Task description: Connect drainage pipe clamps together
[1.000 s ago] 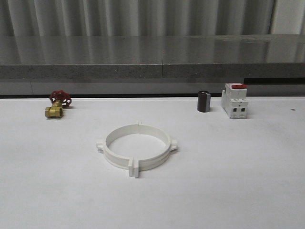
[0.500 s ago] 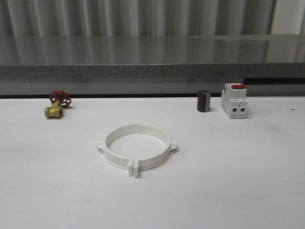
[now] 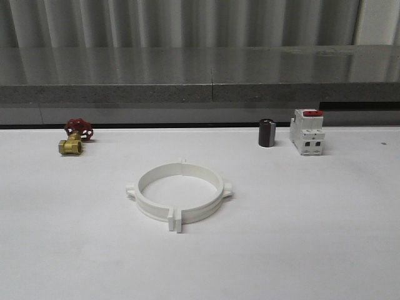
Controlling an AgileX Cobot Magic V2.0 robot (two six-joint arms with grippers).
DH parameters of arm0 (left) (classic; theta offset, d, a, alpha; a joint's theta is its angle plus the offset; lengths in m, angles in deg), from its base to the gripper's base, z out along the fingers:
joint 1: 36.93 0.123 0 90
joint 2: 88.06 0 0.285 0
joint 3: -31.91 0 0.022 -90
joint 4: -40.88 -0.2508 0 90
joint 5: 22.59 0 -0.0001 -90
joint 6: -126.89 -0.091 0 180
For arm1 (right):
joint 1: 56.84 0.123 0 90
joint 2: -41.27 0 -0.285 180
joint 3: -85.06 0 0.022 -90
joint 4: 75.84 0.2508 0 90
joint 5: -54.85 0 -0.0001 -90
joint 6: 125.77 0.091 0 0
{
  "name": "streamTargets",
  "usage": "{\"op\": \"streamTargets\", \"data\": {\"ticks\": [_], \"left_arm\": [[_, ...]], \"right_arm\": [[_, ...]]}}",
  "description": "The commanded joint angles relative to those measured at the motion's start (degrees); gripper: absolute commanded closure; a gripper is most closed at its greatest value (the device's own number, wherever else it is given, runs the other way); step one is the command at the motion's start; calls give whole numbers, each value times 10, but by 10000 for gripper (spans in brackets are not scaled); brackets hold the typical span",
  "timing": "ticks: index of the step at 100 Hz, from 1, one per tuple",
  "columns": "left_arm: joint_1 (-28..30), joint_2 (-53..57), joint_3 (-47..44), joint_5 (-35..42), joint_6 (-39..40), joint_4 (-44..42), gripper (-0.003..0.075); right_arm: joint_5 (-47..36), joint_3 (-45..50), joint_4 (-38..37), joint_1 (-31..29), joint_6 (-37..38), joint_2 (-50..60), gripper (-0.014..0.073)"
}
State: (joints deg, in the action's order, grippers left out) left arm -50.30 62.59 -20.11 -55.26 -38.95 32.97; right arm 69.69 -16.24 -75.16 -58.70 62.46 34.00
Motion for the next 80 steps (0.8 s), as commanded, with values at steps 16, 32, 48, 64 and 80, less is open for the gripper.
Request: {"op": "streamTargets", "data": {"ticks": [16, 32, 48, 64, 80], "left_arm": [[0, -4, 15, 41, 1, 1, 740], [0, -4, 15, 41, 1, 1, 740], [0, -4, 15, 41, 1, 1, 740], [0, -4, 15, 41, 1, 1, 740], [0, -4, 15, 41, 1, 1, 740]], "right_arm": [[-70, -8, -1, -3, -8, 12, 712], [-65, -8, -1, -3, -8, 12, 712], [-65, -8, -1, -3, -8, 12, 712], [-65, -8, -1, -3, -8, 12, 712], [-65, -8, -1, -3, -8, 12, 712]]}}
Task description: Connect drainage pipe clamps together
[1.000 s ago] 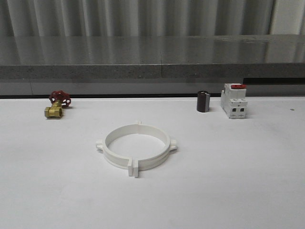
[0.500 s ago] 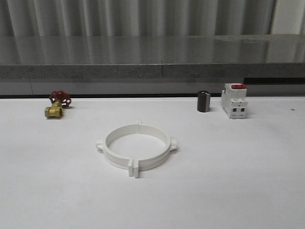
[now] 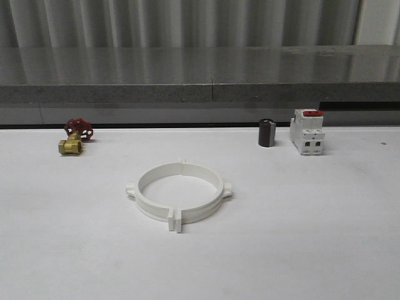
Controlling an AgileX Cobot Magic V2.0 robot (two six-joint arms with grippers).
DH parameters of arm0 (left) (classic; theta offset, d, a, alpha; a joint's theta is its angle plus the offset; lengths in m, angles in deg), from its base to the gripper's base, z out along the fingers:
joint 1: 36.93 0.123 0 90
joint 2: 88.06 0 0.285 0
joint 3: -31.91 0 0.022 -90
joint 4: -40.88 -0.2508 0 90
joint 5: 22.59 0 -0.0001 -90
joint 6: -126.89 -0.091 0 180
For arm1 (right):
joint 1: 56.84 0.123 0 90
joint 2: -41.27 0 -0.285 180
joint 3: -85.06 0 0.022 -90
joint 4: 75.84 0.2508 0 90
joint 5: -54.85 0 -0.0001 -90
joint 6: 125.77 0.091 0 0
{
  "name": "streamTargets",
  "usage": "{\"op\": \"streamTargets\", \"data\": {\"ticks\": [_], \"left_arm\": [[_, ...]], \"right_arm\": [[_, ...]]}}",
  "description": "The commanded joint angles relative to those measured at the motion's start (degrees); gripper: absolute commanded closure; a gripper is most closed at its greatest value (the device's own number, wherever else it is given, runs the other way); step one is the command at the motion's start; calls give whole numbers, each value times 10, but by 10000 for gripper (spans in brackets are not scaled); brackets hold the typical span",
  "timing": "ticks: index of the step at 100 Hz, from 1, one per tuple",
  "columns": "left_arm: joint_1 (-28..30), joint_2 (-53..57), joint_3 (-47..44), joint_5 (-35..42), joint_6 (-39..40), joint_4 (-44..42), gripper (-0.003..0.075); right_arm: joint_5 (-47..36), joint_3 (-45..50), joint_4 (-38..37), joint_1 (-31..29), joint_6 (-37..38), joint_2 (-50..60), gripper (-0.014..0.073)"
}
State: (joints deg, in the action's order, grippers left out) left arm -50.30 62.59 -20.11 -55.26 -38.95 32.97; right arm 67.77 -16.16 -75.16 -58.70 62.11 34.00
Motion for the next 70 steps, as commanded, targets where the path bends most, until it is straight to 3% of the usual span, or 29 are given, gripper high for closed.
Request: {"op": "streamTargets", "data": {"ticks": [1, 33, 43, 56, 70], "left_arm": [[0, -4, 15, 41, 1, 1, 740], [0, -4, 14, 46, 1, 0, 740], [3, 3, -3, 108, -7, 3, 740], [32, 21, -49, 216, -135, 111, 740], [75, 59, -106, 265, -138, 117, 740]], "right_arm": [[-46, -9, -1, -3, -5, 12, 712], [-46, -9, -1, -3, -5, 12, 712], [-46, -9, -1, -3, -5, 12, 712], [-46, -9, -1, -3, -5, 12, 712], [-46, -9, -1, -3, -5, 12, 712]]}}
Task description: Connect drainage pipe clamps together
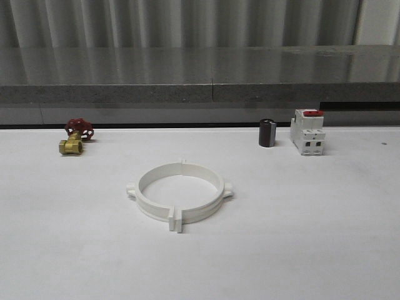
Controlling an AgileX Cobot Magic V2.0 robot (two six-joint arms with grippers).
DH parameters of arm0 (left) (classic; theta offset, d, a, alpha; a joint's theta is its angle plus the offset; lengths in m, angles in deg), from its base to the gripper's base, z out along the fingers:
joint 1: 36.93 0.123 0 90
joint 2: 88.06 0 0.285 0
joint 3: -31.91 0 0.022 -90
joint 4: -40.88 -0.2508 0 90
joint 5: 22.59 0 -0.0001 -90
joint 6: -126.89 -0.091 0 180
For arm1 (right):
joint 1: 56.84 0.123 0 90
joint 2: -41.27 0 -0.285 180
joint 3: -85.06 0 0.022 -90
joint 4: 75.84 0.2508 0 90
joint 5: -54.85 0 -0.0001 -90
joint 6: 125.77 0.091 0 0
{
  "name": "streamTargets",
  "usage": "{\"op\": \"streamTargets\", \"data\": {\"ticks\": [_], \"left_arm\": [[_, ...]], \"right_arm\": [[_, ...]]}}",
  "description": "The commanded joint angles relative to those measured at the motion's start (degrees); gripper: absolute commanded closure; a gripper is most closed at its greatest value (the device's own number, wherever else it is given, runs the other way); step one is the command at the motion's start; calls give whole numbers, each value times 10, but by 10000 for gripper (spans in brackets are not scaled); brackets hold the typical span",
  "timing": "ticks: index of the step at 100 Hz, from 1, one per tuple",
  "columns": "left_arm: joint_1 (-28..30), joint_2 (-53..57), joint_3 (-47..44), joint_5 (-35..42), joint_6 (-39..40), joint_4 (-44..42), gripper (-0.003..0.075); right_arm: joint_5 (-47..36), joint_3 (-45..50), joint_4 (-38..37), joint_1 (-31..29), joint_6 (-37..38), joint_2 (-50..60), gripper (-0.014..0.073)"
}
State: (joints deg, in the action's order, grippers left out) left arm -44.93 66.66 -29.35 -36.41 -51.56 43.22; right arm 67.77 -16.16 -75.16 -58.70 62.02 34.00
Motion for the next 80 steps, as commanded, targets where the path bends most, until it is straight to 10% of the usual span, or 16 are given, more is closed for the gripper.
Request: {"op": "streamTargets", "data": {"ticks": [1, 80], "left_arm": [[24, 21, -16, 78, -12, 14, 740], [47, 194, -178, 138, 53, -72, 740]], "right_arm": [[-46, -9, -1, -3, -4, 12, 712], [-44, -9, -1, -3, -4, 12, 712]]}}
